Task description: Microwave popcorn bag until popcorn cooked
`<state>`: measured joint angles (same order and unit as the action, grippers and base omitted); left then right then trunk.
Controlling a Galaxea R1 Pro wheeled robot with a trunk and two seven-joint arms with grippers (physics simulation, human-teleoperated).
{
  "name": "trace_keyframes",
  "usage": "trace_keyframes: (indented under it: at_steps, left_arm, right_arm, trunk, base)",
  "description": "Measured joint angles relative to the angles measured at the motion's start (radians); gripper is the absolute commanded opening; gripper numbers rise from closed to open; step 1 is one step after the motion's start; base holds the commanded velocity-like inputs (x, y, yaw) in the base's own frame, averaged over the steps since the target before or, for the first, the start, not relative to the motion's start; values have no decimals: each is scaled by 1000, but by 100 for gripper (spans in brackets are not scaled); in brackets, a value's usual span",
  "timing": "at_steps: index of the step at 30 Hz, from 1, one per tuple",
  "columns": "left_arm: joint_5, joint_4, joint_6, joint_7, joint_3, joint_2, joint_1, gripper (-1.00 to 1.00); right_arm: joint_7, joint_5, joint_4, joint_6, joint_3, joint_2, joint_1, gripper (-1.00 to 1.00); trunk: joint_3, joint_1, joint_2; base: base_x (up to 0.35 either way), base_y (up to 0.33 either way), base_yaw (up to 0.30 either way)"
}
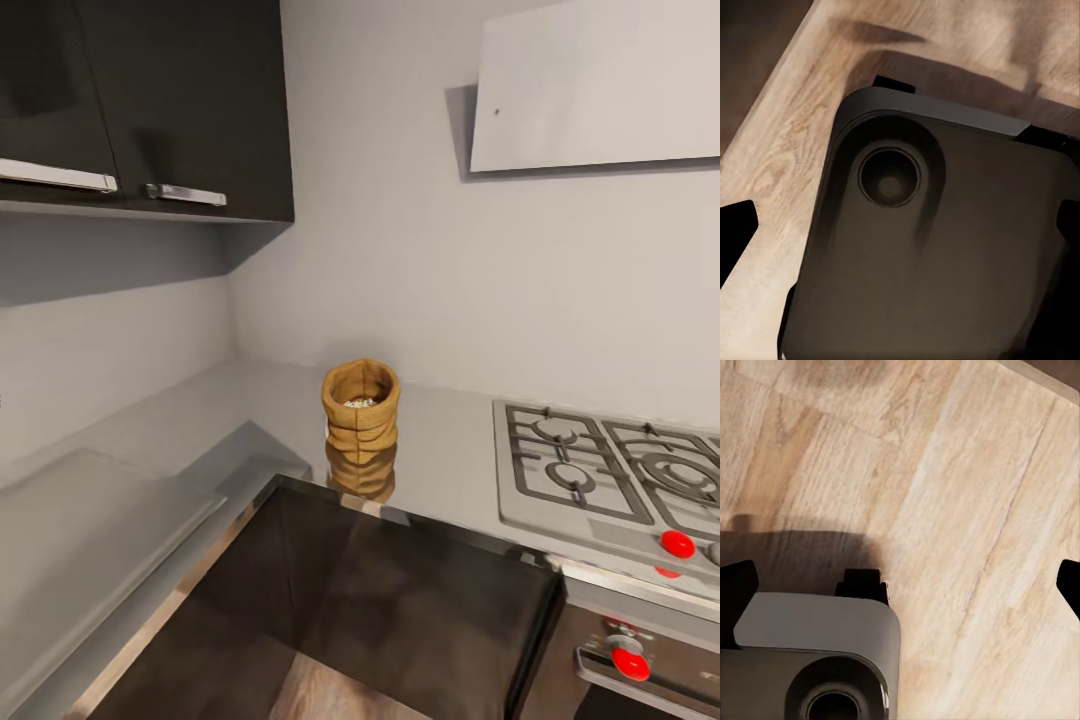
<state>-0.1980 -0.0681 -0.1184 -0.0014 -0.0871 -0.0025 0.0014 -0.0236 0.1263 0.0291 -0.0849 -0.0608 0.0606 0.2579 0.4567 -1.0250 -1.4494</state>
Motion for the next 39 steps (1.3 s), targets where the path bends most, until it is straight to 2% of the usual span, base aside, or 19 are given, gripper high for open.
trace_keyframes:
  at_steps: [12, 30, 39]
  left_arm:
    - [0, 0, 0, 0, 0, 0, 0, 100]
    - [-2, -1, 0, 9, 0, 0, 0, 100]
    - [-2, -1, 0, 9, -2, 1, 0, 100]
  right_arm:
    - [1, 2, 0, -2, 0, 0, 0, 100]
    - [0, 0, 0, -2, 0, 1, 0, 100]
    - [0, 1, 0, -1, 0, 1, 0, 100]
  trunk:
    - [0, 0, 0]
    - [0, 0, 0]
    - [-28, 34, 63]
  base:
    - [0, 85, 0]
    - [0, 3, 0]
    - [0, 0, 0]
